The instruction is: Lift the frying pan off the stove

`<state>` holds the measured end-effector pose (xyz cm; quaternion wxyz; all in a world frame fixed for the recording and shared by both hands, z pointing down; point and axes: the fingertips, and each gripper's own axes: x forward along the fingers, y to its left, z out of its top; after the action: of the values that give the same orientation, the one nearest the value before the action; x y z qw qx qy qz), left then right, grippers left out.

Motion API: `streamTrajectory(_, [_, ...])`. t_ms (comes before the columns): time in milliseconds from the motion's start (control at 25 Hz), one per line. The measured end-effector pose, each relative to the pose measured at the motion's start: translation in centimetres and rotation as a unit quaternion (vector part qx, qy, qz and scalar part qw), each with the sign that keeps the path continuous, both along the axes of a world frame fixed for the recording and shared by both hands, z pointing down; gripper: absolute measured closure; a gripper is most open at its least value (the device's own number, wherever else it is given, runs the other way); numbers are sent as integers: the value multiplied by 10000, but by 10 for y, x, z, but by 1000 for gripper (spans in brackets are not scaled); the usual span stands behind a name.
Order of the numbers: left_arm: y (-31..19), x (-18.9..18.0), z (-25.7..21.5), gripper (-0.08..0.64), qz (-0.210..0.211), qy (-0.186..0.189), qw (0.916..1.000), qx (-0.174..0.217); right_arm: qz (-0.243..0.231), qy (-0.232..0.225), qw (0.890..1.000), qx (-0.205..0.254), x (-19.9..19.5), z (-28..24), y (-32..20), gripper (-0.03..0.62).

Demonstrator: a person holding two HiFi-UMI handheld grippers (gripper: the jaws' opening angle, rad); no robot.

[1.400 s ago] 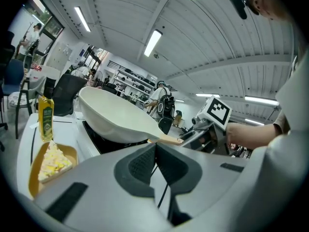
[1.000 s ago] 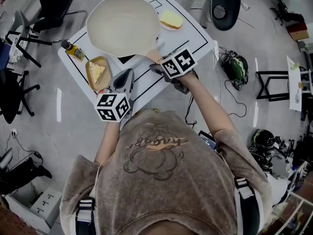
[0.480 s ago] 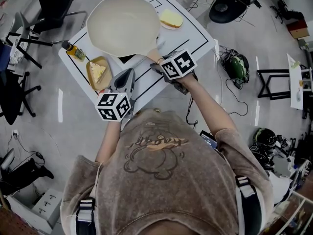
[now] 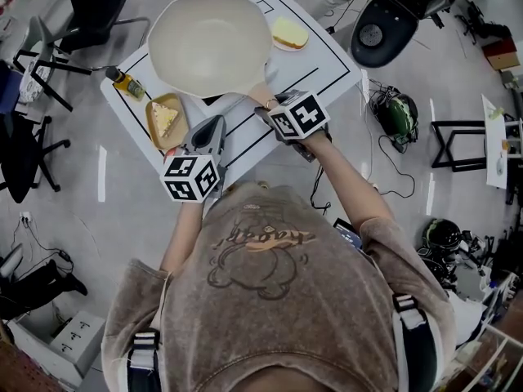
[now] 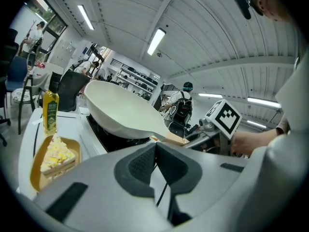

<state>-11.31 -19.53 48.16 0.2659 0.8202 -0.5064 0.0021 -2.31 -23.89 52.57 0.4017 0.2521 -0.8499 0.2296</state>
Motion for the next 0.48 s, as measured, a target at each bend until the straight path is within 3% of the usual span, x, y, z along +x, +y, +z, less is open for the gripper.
streamTrajectory(280, [5, 12, 3, 552, 70, -32, 10000, -29, 246, -337, 9991, 13, 19, -16, 0, 468])
streamTrajectory(480, [4, 24, 0, 552, 268, -58, 9996, -1, 730, -492, 9961, 22, 47, -27, -6, 468])
